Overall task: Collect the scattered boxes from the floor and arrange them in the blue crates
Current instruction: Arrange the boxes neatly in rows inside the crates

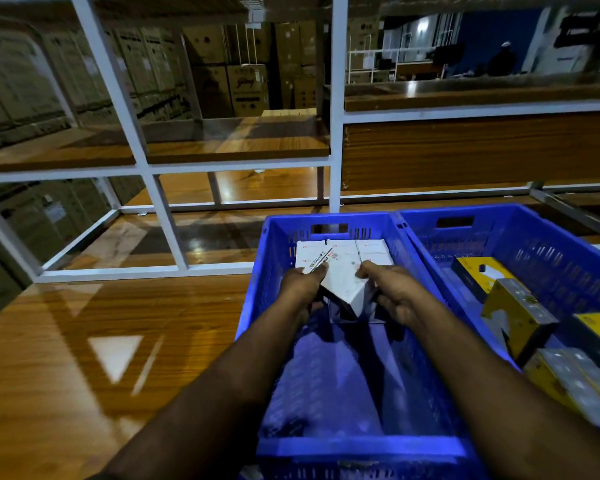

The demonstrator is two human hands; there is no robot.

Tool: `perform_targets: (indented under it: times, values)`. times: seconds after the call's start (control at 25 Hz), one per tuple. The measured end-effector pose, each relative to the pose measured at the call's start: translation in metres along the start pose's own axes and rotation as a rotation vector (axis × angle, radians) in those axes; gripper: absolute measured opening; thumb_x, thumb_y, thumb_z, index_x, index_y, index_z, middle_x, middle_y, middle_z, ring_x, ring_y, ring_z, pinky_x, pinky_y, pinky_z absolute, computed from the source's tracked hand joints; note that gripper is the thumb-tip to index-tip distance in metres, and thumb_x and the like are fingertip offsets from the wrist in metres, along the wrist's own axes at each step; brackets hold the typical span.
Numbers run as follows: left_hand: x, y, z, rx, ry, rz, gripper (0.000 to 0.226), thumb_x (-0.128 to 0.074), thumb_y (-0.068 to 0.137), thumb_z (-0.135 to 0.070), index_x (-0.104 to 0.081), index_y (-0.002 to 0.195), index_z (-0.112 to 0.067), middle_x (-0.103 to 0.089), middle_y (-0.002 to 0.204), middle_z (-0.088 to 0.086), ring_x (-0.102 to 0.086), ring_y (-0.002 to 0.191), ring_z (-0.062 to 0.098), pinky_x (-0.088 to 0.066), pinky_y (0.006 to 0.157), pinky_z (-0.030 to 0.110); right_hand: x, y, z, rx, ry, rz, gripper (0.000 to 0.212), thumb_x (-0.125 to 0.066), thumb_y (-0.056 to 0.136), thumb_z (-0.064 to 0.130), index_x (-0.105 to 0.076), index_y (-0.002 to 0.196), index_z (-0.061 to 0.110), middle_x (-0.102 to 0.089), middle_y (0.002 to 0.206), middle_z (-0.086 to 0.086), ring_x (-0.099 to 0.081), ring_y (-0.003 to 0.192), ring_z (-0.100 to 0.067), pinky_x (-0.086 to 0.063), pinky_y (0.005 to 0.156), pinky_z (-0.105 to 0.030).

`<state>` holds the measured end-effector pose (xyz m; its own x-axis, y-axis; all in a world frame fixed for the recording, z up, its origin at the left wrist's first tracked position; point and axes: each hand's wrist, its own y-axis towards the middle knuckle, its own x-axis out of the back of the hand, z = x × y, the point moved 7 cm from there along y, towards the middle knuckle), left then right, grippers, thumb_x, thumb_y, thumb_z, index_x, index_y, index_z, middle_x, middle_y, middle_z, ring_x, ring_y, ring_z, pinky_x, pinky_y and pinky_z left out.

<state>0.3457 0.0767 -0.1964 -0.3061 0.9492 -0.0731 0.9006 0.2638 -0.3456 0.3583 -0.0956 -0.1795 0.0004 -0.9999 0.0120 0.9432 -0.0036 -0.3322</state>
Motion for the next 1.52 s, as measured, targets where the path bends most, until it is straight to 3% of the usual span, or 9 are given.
perform_targets:
  times: [0.24, 0.36, 0.48, 0.64, 0.8, 0.96, 1.24, 1.4, 1.52]
  values:
    - [0.001, 0.000, -0.007, -0.030, -0.040, -0.006, 0.033, -0.064, 0.096, -0.031, -0.061, 0.115, -0.005, -0.071, 0.093, 0.008, -0.066, 0.070, 0.018, -0.052, 0.044, 0.022, -0.004, 0.009, -0.005, 0.110, 0.068, 0.013, 0.031, -0.076, 0.070, 0.012, -0.066, 0.098, 0.004, -0.070, 0.091, -0.011, -0.064, 0.072, -0.023, -0.049, 0.052, -0.024]
    - [-0.004, -0.003, -0.005, 0.048, -0.055, 0.076, 0.068, -0.067, 0.078, -0.068, -0.061, 0.122, -0.016, -0.069, 0.113, 0.009, -0.068, 0.099, 0.026, -0.061, 0.061, 0.037, -0.011, -0.004, 0.014, 0.421, -0.272, 0.006, 0.064, -0.083, 0.065, 0.016, -0.059, 0.125, 0.013, -0.060, 0.120, -0.002, -0.062, 0.100, -0.016, -0.048, 0.073, -0.017]
    - [-0.006, -0.006, -0.009, 0.072, -0.186, 0.129, 0.065, -0.068, 0.077, -0.067, -0.065, 0.120, -0.018, -0.072, 0.113, 0.008, -0.068, 0.101, 0.027, -0.060, 0.069, 0.041, -0.028, -0.024, 0.027, 0.690, -0.534, 0.103, 0.068, -0.085, 0.069, 0.020, -0.053, 0.128, 0.026, -0.048, 0.124, 0.004, -0.050, 0.113, -0.010, -0.047, 0.085, -0.017]
    - [0.000, -0.004, -0.033, -0.219, -0.370, 0.112, 0.071, -0.085, 0.068, -0.031, -0.057, 0.124, 0.002, -0.070, 0.109, 0.021, -0.067, 0.096, 0.033, -0.057, 0.068, 0.036, -0.015, -0.015, 0.017, 0.361, -0.058, 0.094, 0.035, -0.074, 0.085, 0.039, -0.064, 0.109, 0.016, -0.067, 0.114, -0.004, -0.066, 0.101, -0.019, -0.056, 0.070, -0.019]
    - [-0.012, -0.021, -0.044, -0.391, -0.164, 0.217, 0.079, -0.085, 0.069, -0.003, -0.038, 0.132, -0.010, -0.058, 0.128, 0.014, -0.061, 0.116, 0.028, -0.058, 0.090, 0.043, -0.015, -0.014, -0.011, -0.154, 0.284, 0.200, 0.055, -0.049, 0.092, 0.063, -0.060, 0.109, 0.011, -0.069, 0.103, -0.019, -0.070, 0.096, -0.035, -0.060, 0.079, -0.046]
    - [-0.026, -0.032, -0.041, -0.449, 0.113, 0.333, 0.076, -0.084, 0.072, -0.001, -0.038, 0.130, -0.014, -0.058, 0.121, 0.003, -0.063, 0.103, 0.011, -0.059, 0.076, 0.025, -0.006, -0.005, -0.005, -0.104, 0.450, 0.142, 0.036, -0.054, 0.095, 0.048, -0.066, 0.101, 0.014, -0.074, 0.071, -0.005, -0.069, 0.063, -0.015, -0.060, 0.060, -0.028]
    - [-0.019, -0.015, -0.019, -0.168, 0.121, 0.280, 0.029, -0.074, 0.088, -0.029, -0.049, 0.095, -0.016, -0.067, 0.112, 0.019, -0.065, 0.094, 0.024, -0.055, 0.079, 0.038, 0.007, 0.009, 0.005, 0.082, 0.466, 0.048, 0.045, -0.071, 0.086, 0.018, -0.057, 0.127, 0.010, -0.075, 0.099, -0.007, -0.072, 0.070, -0.015, -0.055, 0.058, -0.026]
    - [-0.015, -0.011, -0.010, -0.083, 0.120, 0.251, 0.048, -0.082, 0.079, -0.014, -0.055, 0.118, -0.006, -0.072, 0.112, 0.013, -0.071, 0.093, 0.023, -0.058, 0.083, 0.040, 0.002, 0.006, 0.007, 0.094, 0.476, 0.071, 0.054, -0.071, 0.086, 0.008, -0.049, 0.135, 0.015, -0.074, 0.094, -0.004, -0.072, 0.067, -0.015, -0.054, 0.052, -0.025]
    - [-0.011, -0.004, -0.006, 0.016, -0.021, 0.254, 0.061, -0.085, 0.076, -0.020, -0.057, 0.130, -0.008, -0.069, 0.117, 0.009, -0.069, 0.099, 0.020, -0.061, 0.073, 0.034, -0.003, 0.006, 0.006, 0.082, 0.534, 0.115, 0.061, -0.065, 0.086, -0.003, -0.043, 0.140, 0.015, -0.068, 0.115, -0.014, -0.071, 0.088, -0.025, -0.062, 0.070, -0.038]
